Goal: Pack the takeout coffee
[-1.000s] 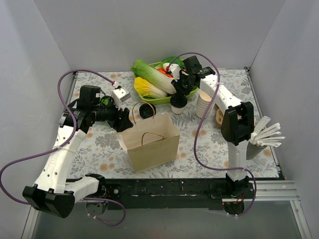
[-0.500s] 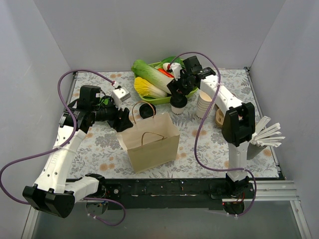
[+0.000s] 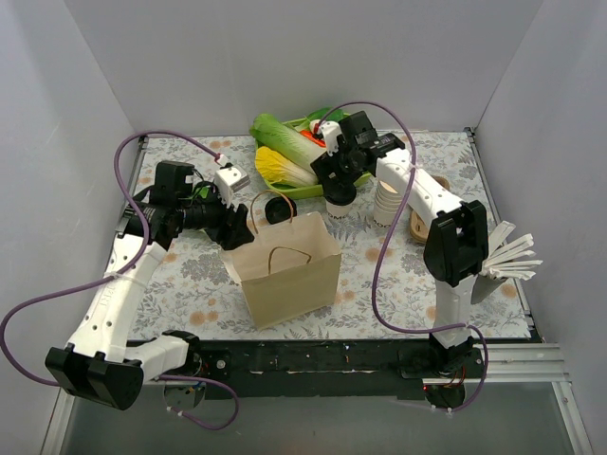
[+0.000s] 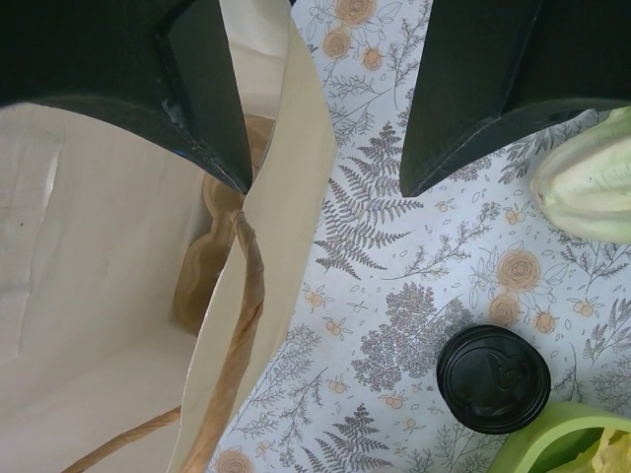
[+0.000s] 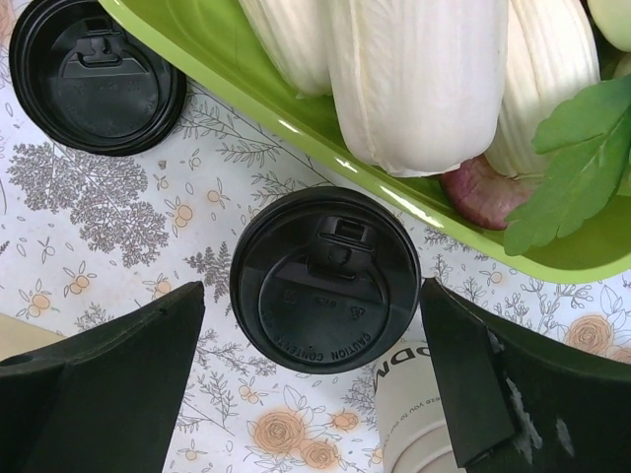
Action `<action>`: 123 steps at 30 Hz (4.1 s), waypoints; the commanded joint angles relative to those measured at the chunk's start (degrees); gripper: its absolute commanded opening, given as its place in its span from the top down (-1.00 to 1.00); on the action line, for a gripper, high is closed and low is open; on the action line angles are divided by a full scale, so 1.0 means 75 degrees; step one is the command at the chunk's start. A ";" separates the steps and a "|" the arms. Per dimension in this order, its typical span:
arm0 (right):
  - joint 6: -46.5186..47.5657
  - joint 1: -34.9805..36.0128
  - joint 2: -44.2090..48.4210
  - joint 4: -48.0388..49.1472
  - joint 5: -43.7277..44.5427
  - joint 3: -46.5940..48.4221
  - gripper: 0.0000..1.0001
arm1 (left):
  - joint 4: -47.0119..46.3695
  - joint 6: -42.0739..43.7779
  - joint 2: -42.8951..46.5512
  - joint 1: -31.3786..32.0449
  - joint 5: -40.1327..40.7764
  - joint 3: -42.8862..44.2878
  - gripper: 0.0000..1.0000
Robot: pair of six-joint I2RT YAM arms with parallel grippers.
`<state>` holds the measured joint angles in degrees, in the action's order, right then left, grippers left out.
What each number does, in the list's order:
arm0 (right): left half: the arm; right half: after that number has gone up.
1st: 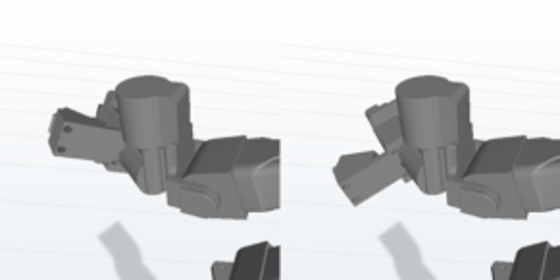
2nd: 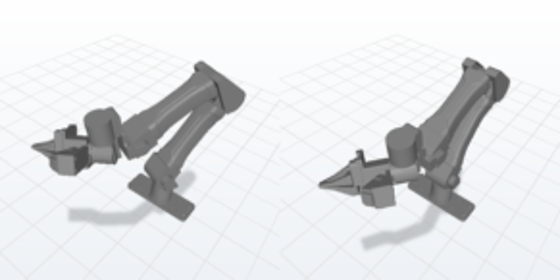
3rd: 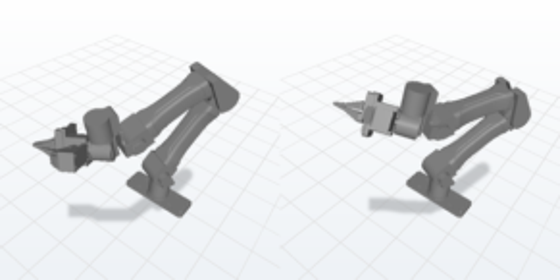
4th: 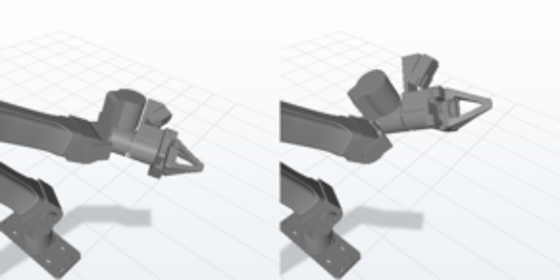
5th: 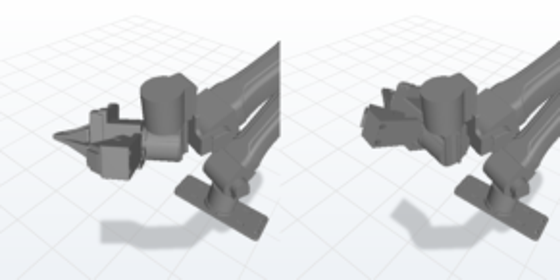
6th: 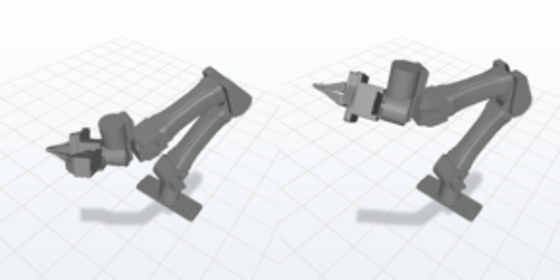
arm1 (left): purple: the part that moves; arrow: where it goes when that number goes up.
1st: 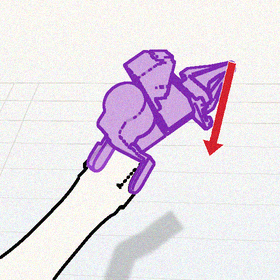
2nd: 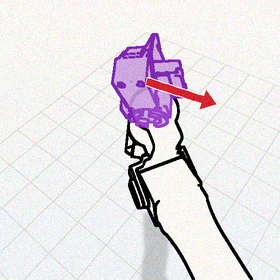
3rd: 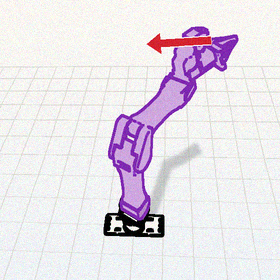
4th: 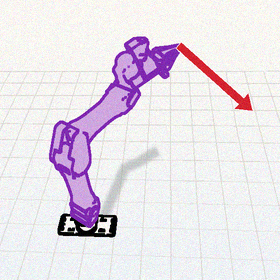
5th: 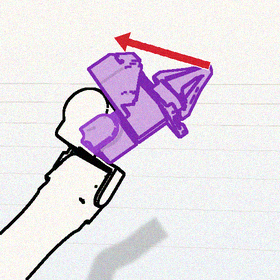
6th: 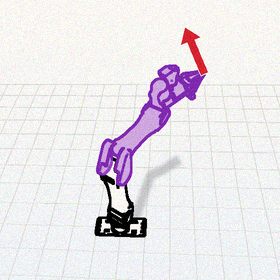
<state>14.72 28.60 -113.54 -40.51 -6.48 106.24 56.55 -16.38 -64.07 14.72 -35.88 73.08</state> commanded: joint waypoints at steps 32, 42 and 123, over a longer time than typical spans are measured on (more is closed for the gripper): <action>-0.0603 0.0112 -0.0155 0.0222 0.0665 -0.0196 -0.90 | -0.0029 -0.0042 0.0070 -0.0041 0.0131 0.0041 -0.24; -0.0627 0.0136 -0.0190 0.0222 0.0665 -0.0231 -0.80 | -0.0029 -0.0042 0.0047 -0.0041 0.0155 0.0041 -0.25; 0.6497 -0.0743 0.4965 -0.2744 -0.2886 -0.4706 0.97 | -0.0990 -0.0874 -0.0480 -0.0041 -0.1040 0.0920 -0.30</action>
<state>56.01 23.29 -80.18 -64.64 -27.22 75.35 49.67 -23.81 -69.49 14.70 -44.01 80.82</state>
